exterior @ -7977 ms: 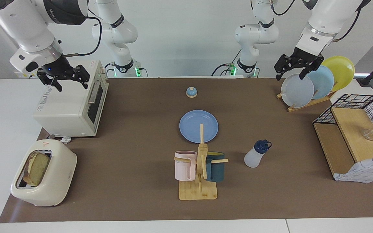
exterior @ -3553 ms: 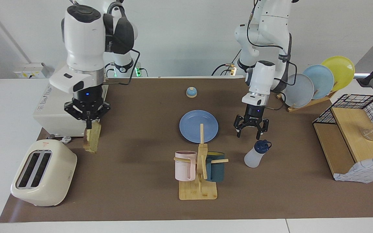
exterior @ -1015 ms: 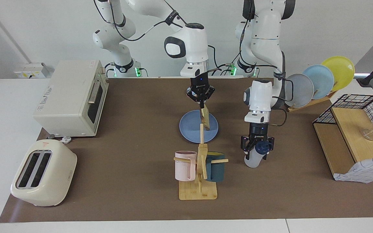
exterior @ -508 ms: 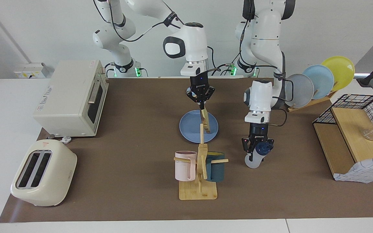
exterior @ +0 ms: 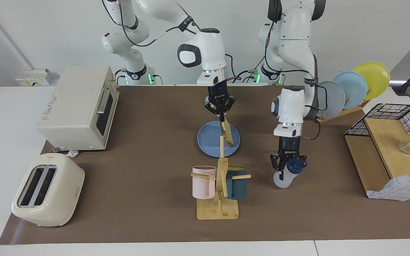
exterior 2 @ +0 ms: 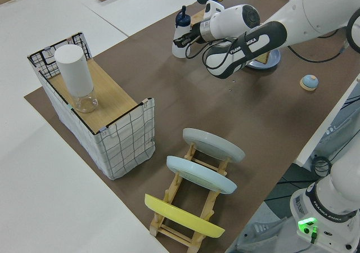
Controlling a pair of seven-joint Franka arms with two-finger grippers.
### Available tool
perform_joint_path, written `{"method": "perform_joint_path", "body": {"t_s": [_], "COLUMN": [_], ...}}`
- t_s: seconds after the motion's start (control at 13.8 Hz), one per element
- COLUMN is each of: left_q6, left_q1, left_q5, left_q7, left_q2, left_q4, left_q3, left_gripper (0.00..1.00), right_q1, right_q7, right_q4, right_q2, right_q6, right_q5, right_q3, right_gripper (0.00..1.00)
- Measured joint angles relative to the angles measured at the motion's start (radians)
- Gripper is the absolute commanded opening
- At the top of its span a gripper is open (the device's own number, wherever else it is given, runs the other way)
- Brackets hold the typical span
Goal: Put bread on plate and add seasoning
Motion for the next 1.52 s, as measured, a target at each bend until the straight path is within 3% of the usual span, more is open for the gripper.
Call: {"method": "perform_joint_path", "body": {"t_s": [0.73,1.23,1.31,1.45,1.52], "left_q6": [-0.340,-0.723,-0.771,-0.846,-0.881], "left_q1": [0.034,0.035,0.035,0.035,0.035], "left_q5": [0.000,0.000,0.000,0.000,0.000], "left_q7": [0.055,0.350,0.381,0.415,0.429], "left_q2": [-0.099,-0.195,-0.217,-0.254,-0.270], "left_q4": [0.144,0.266,0.272,0.272,0.272], "left_q3": [0.003,0.008,0.008,0.008,0.008], "left_gripper": [0.00,0.00,0.00,0.00,0.00], "right_q1": [-0.036,-0.077,-0.079,-0.079,-0.080], "right_q7": [-0.003,-0.004,-0.004,-0.003,-0.004], "right_q4": [-0.085,-0.146,-0.162,-0.183,-0.188], "right_q2": [-0.032,-0.052,-0.058,-0.068,-0.071], "right_q6": [0.030,0.005,0.005,0.006,0.006], "right_q5": [0.000,0.000,0.000,0.000,0.000], "right_q3": [-0.001,-0.002,-0.002,-0.002,-0.002], "right_gripper": [0.00,0.00,0.13,1.00,1.00]}}
